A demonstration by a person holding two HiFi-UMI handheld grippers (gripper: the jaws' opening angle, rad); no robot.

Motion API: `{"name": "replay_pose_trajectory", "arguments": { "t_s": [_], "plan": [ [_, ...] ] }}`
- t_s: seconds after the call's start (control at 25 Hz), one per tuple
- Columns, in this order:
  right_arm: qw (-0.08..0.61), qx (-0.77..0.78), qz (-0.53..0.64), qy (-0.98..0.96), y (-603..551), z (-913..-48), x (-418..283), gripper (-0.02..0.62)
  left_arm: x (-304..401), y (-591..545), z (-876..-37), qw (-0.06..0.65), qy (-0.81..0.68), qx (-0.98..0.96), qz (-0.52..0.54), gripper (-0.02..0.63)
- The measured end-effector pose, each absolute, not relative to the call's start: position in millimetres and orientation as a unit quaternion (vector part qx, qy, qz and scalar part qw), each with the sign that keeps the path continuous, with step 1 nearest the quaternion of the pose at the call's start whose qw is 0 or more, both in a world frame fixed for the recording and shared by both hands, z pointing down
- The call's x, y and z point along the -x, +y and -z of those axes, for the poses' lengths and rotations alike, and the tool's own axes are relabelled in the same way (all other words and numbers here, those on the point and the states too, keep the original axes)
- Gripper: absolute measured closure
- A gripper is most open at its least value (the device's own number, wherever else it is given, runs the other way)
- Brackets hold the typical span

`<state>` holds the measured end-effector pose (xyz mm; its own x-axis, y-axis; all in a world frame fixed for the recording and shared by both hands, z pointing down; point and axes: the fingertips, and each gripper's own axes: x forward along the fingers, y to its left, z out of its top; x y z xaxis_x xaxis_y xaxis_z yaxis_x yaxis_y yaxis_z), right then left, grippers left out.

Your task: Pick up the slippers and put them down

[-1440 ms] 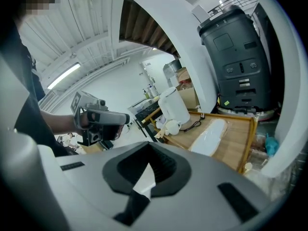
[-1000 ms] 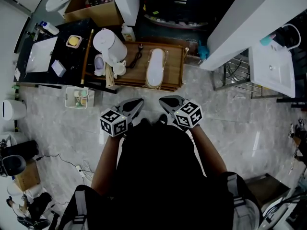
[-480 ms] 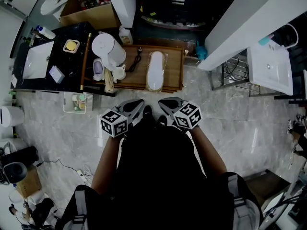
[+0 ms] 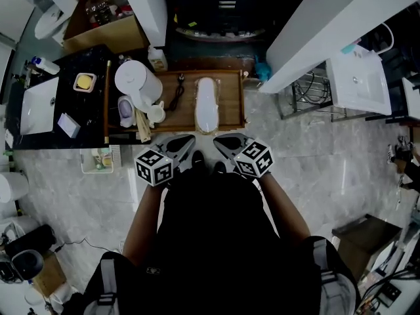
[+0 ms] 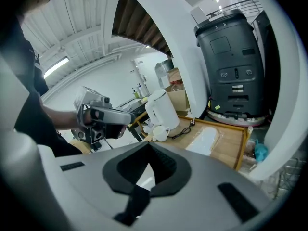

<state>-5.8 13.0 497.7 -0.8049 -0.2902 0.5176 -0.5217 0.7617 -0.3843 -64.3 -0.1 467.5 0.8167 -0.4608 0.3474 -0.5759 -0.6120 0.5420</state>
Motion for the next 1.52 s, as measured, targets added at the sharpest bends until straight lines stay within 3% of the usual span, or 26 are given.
{"name": "replay_pose_trajectory", "arguments": {
  "t_s": [0.52, 1.52],
  "plan": [
    [0.238, -0.269, -0.264, -0.895, 6.4, -506.5, 28.4, 0.588, 63.7, -17.2, -472.7, 0.324, -0.201, -0.918, -0.111, 0.594],
    [0.24, -0.253, -0.275, -0.896, -15.3, -514.4, 19.4, 0.588, 50.7, -28.4, -493.2, 0.358, -0.194, -0.904, -0.128, 0.594]
  ]
}}
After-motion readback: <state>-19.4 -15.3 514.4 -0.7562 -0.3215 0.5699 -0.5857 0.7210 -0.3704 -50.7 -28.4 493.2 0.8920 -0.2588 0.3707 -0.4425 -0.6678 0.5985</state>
